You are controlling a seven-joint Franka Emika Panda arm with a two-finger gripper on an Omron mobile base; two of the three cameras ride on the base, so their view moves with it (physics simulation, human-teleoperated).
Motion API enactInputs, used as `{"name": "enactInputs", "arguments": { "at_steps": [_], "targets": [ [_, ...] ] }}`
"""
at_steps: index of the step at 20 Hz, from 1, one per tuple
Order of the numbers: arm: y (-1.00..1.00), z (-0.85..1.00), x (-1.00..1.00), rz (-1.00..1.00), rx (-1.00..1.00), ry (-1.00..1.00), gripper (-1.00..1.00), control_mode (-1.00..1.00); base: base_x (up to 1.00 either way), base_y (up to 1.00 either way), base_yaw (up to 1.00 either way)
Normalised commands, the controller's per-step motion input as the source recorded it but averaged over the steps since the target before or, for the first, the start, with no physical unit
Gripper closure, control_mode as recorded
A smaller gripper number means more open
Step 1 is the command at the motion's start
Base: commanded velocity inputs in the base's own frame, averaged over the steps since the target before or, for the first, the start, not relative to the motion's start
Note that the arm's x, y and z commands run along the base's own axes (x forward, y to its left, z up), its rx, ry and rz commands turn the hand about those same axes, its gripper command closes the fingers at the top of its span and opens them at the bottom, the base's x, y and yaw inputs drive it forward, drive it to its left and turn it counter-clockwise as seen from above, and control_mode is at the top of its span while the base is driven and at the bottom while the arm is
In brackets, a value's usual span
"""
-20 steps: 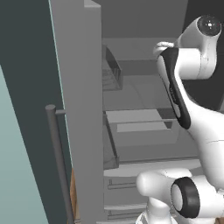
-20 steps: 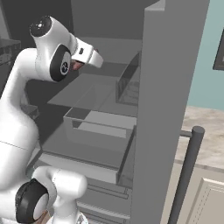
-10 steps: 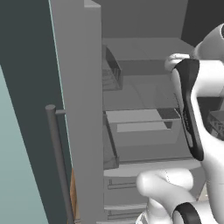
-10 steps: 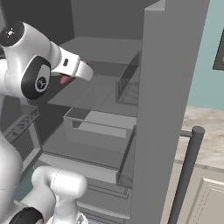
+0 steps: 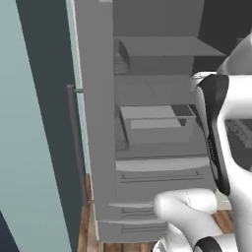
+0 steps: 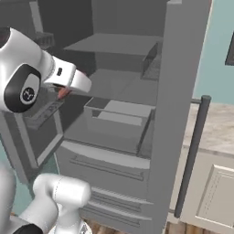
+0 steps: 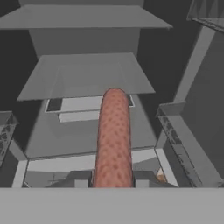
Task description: Move the hot dog bun to the plate on the dining table and place the condiment next to that plate. Then navigate to the fridge and take the sausage and place it on the plate as well.
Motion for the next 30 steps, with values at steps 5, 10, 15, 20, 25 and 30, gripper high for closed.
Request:
{"name": "enactInputs", "arguments": {
  "at_steps": [5,10,15,20,25,30],
  "targets": [
    [0.0,0.0,0.0,0.0,0.0,0.0,1.0,1.0,-1.0,-0.11,0.52],
    [0.0,0.0,0.0,0.0,0.0,0.0,1.0,1.0,-0.99,0.0,0.71],
    [0.0,0.0,0.0,0.0,0.0,0.0,1.0,1.0,-0.85,0.0,0.74],
    [0.0,0.0,0.0,0.0,0.0,0.0,1.0,1.0,-0.46,0.01,0.8],
    [0.0,0.0,0.0,0.0,0.0,0.0,1.0,1.0,0.1,0.04,0.88],
    [0.0,0.0,0.0,0.0,0.0,0.0,1.0,1.0,0.42,0.0,0.92]
  ]
}}
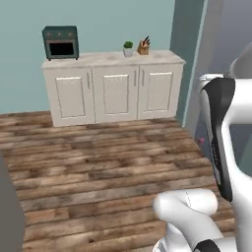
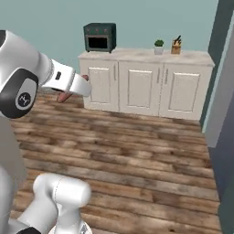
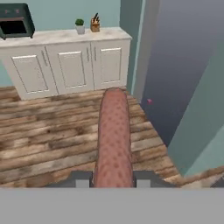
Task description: Move the hot dog bun to the plate on the dining table and place the condiment next to that plate. Then navigate to the fridge and take the sausage and place it on the plate as well.
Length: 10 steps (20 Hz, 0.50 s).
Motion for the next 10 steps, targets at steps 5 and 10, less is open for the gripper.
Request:
{"name": "enactInputs", "arguments": {
  "at_steps": [5,10],
  "targets": [
    [0.0,0.0,0.0,0.0,0.0,0.0,1.0,1.0,0.55,0.0,0.9],
    [0.0,0.0,0.0,0.0,0.0,0.0,1.0,1.0,0.78,0.0,0.85]
  ]
}}
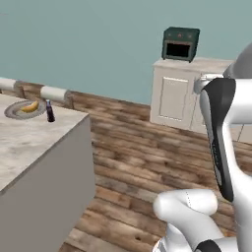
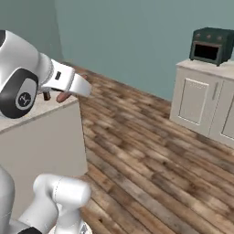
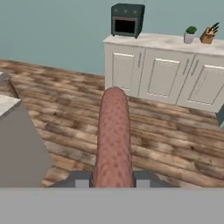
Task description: Move the hot dog bun to the plate on the dining table and place the condiment next to that plate. Then navigate to the fridge and take the sausage and place it on the plate as well.
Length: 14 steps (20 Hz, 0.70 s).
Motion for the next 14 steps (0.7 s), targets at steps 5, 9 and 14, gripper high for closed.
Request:
{"name": "enactInputs", "arguments": {
  "at_steps": [5,9,14],
  "targets": [
    [0.0,0.0,0.0,0.0,0.0,0.0,1.0,1.0,0.9,-0.03,0.81],
    [0.0,0.0,0.0,0.0,0.0,0.0,1.0,1.0,0.89,-0.15,0.76],
    [0.0,0.0,0.0,0.0,0.0,0.0,1.0,1.0,0.65,-0.46,0.65]
  ]
}}
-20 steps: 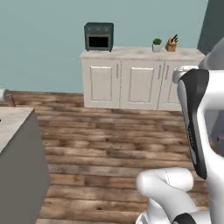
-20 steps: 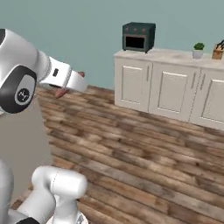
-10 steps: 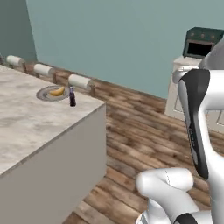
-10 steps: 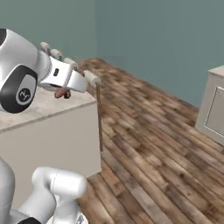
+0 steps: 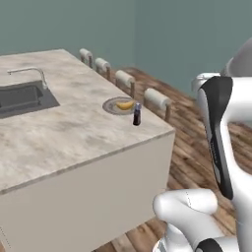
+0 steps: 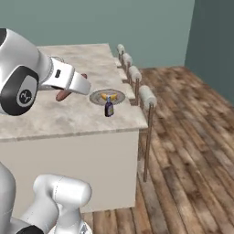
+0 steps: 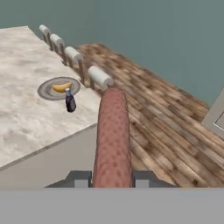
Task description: Move the hot dog bun to the plate on the dining table and place the condiment next to that plate. Then navigate to the fridge and take the sausage and place it on the plate as well.
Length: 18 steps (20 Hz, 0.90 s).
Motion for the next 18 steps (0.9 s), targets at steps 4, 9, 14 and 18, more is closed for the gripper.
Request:
{"name": "enactInputs", "arguments": {
  "at_steps": [4,9,14,18],
  "targets": [
    [0.0,0.0,0.0,0.0,0.0,0.0,1.0,1.0,0.51,-0.67,0.55],
    [0.0,0.0,0.0,0.0,0.0,0.0,1.0,1.0,0.5,-0.68,0.5],
    [0.0,0.0,0.0,0.0,0.0,0.0,1.0,1.0,0.37,-0.62,0.31],
    [0.0,0.0,0.0,0.0,0.0,0.0,1.0,1.0,0.19,-0.61,0.28]
  ]
}}
